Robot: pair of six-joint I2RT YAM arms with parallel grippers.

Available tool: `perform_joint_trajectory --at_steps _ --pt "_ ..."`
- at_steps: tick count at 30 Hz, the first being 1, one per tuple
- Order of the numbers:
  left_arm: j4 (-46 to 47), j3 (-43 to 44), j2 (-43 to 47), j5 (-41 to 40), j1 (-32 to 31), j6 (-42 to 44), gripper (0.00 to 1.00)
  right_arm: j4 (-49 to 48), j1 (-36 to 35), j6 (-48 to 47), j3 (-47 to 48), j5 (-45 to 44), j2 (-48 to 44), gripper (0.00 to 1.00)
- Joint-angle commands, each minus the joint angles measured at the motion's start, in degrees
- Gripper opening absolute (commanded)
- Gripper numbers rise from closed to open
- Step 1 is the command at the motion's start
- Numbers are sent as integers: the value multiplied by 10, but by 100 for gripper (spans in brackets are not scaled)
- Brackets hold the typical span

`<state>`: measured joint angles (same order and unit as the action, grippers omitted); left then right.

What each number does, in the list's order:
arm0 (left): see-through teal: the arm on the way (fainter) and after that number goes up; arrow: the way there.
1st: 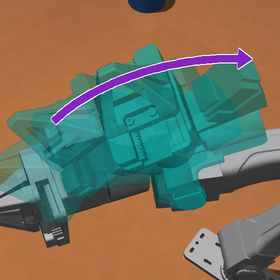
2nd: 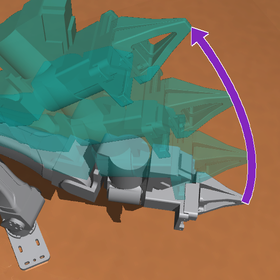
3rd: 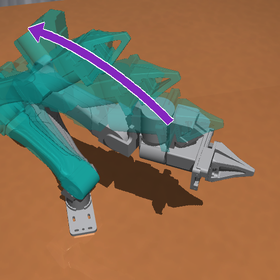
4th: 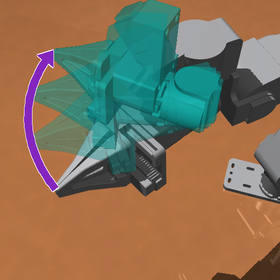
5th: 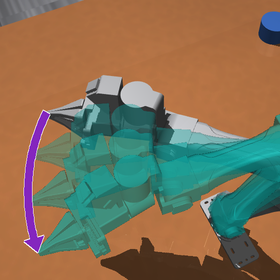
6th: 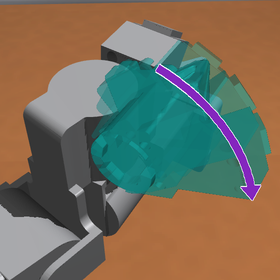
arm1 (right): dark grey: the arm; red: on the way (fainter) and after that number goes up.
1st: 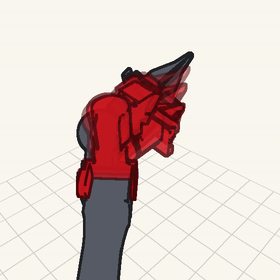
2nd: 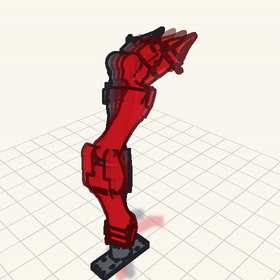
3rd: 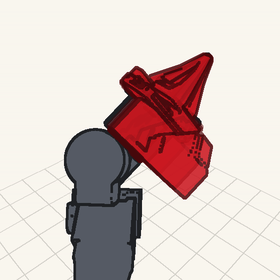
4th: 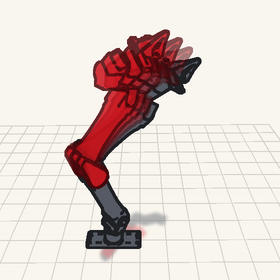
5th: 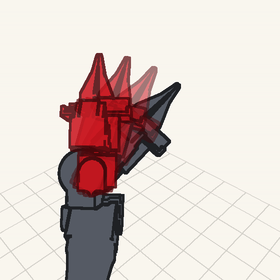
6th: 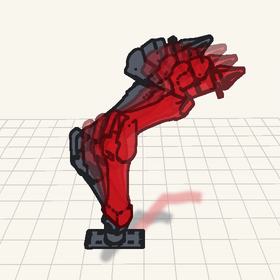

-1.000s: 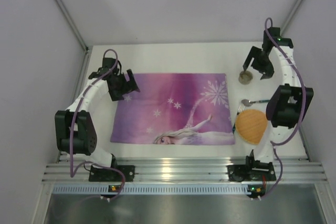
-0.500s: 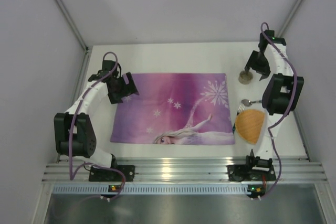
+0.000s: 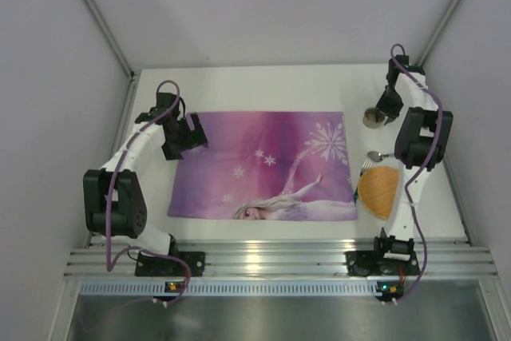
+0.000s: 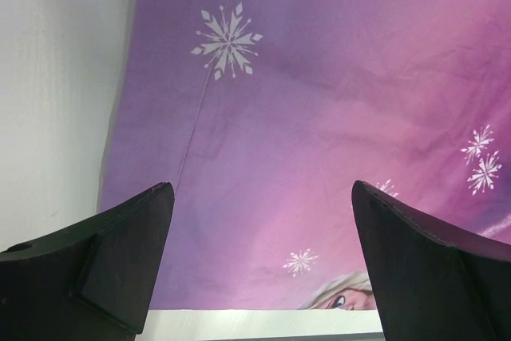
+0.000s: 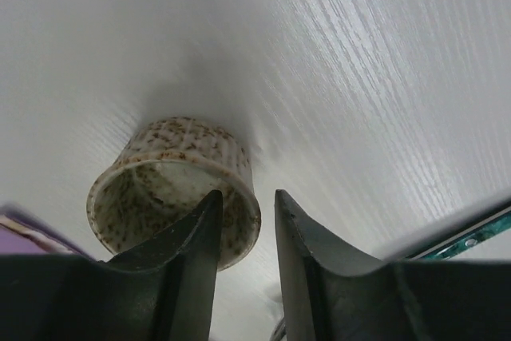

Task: Set the dinner table for one person

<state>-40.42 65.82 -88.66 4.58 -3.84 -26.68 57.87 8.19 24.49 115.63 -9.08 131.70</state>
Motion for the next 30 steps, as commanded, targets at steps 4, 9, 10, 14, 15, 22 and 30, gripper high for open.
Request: perform_joint_trajectory --at_steps 4,9,10,14,15,22,30 --pt "-20 26 -3 -19 2 9 99 -38 6 13 28 4 24 22" --pt "-19 28 -8 -16 2 17 99 -45 3 17 25 -10 -6 0" --pt "-19 31 -12 -15 2 19 98 -54 -3 17 19 -14 -21 0" --pt "-15 40 -19 -12 2 25 98 -80 -47 15 3 -5 -90 0" --pt "-12 42 -20 -11 2 25 98 -79 -61 18 -2 -1 -109 0" --pt "-4 47 -28 3 2 21 98 -87 -202 69 -72 41 -144 0" --pt "-5 28 -5 -1 2 28 98 -86 -254 85 -75 45 -96 0"
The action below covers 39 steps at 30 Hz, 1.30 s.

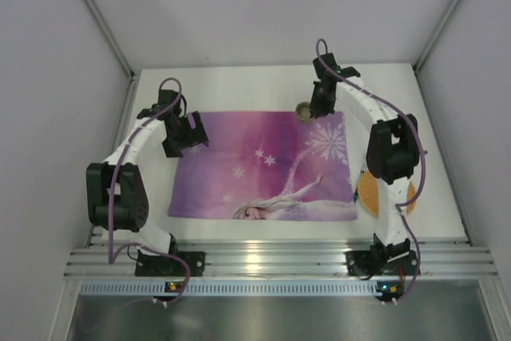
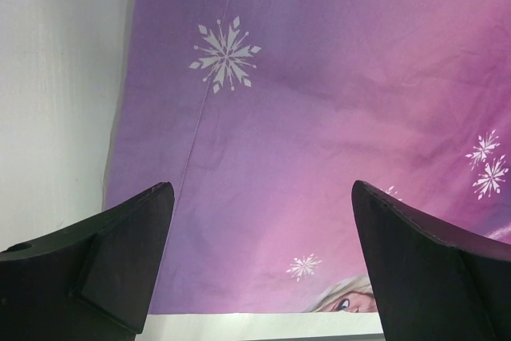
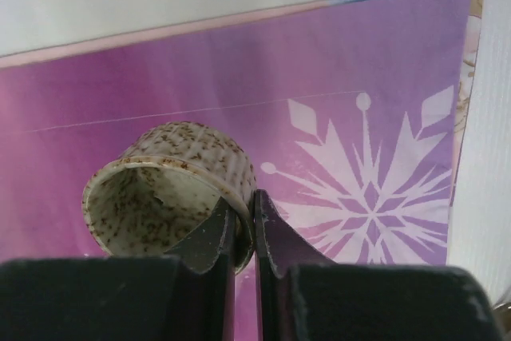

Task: Set the dinner table for one person

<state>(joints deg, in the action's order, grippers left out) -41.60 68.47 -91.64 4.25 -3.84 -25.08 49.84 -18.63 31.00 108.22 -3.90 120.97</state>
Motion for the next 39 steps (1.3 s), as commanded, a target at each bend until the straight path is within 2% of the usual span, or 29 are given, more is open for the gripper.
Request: perform_joint_trajectory --at_steps 1,4,8,10,11,13,14,17,22,29,35,39 --pt "6 -2 33 1 2 12 98 -6 9 19 -3 -10 15 0" --pt "12 -24 51 8 2 9 99 -2 -3 24 -18 -57 25 0" --pt "15 -36 59 8 2 8 98 -2 -5 31 -48 -62 15 0" --pt "18 -42 62 10 2 7 98 -2 -6 27 -71 -62 8 5" --pt "17 -43 63 12 2 6 98 -2 -6 27 -78 -63 5 17" --pt "21 -47 66 16 2 4 98 -2 -6 20 -94 -65 -3 35" --pt "22 -47 66 22 2 2 99 -2 -5 18 -96 -66 -5 52" --pt "28 -52 68 31 2 3 99 4 0 11 -99 -83 -31 67" --pt "31 -57 64 34 2 14 99 12 37 0 -129 -106 -131 68" --pt "55 -88 62 61 2 6 98 10 109 -6 -292 -120 -260 68" --pt "57 -97 62 80 0 5 98 8 228 0 -365 -104 -297 68" --pt "57 -101 66 85 -4 3 98 3 311 -15 -359 -84 -282 69"
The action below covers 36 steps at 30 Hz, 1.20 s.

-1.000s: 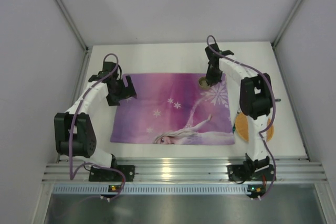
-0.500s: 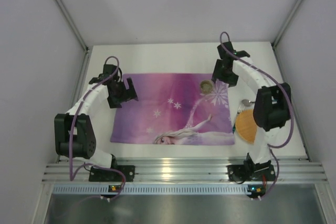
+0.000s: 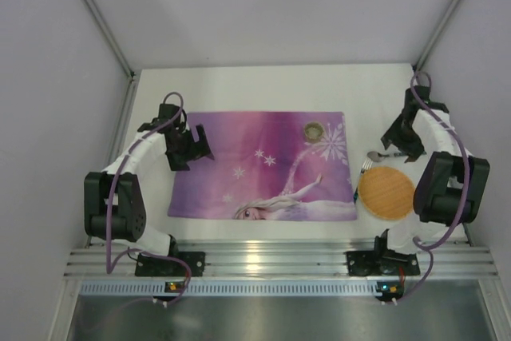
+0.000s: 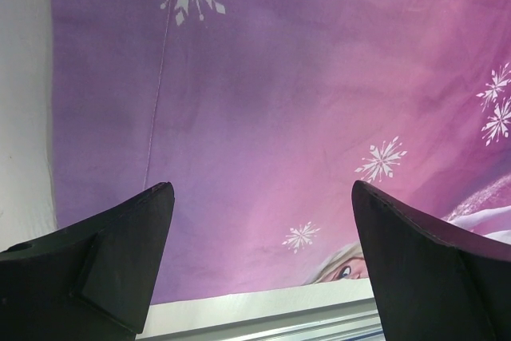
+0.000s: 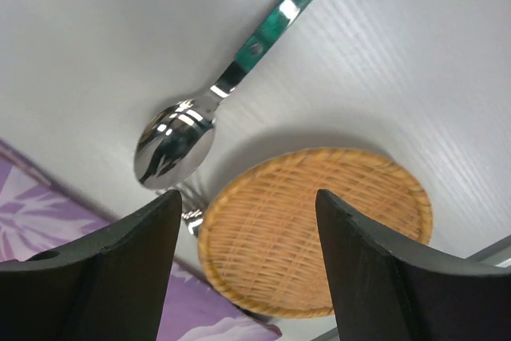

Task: Set the dinner table for one person

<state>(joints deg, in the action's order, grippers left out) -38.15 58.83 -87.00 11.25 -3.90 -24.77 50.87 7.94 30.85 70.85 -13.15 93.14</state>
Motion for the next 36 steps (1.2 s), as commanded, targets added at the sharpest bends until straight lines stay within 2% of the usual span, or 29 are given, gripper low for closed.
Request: perform_joint_trajectory --at_steps 1,7,14,21,25,28,29,31,32,34,35,36 --pt "22 -6 20 16 -5 1 98 -8 56 -13 18 12 2 69" --pt "19 -5 23 12 -8 1 98 -10 97 -4 51 33 52 69" --pt "15 -10 28 2 -8 0 98 -43 97 25 58 95 112 69" --pt "12 -19 31 -7 -8 -4 98 -53 96 39 90 99 172 69" --pt "9 -19 32 -10 -8 -5 98 -55 93 40 113 95 200 65" --pt "4 -17 30 -15 -8 -4 98 -55 89 43 130 90 219 58" --pt "4 -15 28 -16 -8 -4 98 -56 87 44 135 89 228 48" --pt "4 -13 26 -16 -8 -4 98 -56 81 44 142 87 237 35" --pt "4 -11 23 -16 -8 -4 98 -55 77 44 148 86 244 21" --pt "5 -6 19 -14 -8 -4 98 -53 68 43 154 81 251 12" --pt "5 -2 15 -12 -8 -4 98 -53 66 43 156 80 255 1" --pt "5 1 12 -10 -8 -4 98 -53 60 43 158 80 256 0"
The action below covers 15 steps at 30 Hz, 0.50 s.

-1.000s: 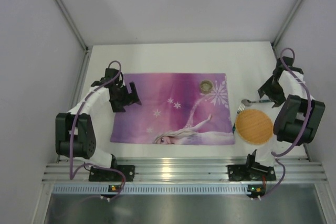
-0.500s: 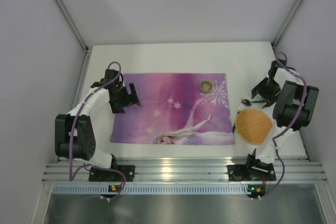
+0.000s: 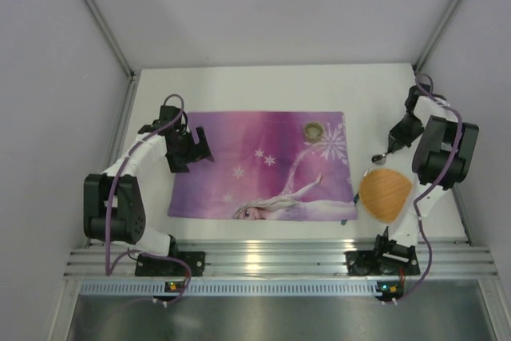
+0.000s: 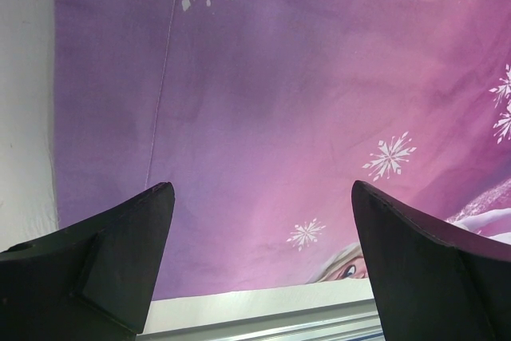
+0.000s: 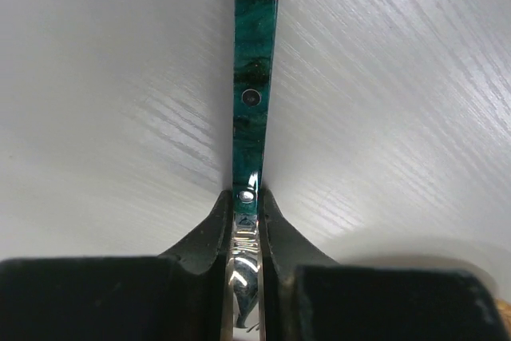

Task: Set the dinner table for one person

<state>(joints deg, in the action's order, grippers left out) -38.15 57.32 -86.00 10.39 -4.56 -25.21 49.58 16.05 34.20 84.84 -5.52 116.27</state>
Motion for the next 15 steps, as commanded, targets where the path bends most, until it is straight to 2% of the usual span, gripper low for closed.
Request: perform_joint_trajectory --at_steps 1,8,11,13,15 --pt "5 18 1 -1 -4 2 98 -40 -23 11 20 8 26 0" --pt "11 37 -15 2 -12 -2 98 -43 -32 56 45 53 -49 0" --pt "20 36 -23 8 -15 -5 98 -42 -34 82 52 103 -92 0" --pt "25 35 -26 10 -17 -5 98 -39 -41 106 38 137 -118 0" --pt "31 35 -30 16 -18 -6 98 -39 -51 159 -15 169 -174 0"
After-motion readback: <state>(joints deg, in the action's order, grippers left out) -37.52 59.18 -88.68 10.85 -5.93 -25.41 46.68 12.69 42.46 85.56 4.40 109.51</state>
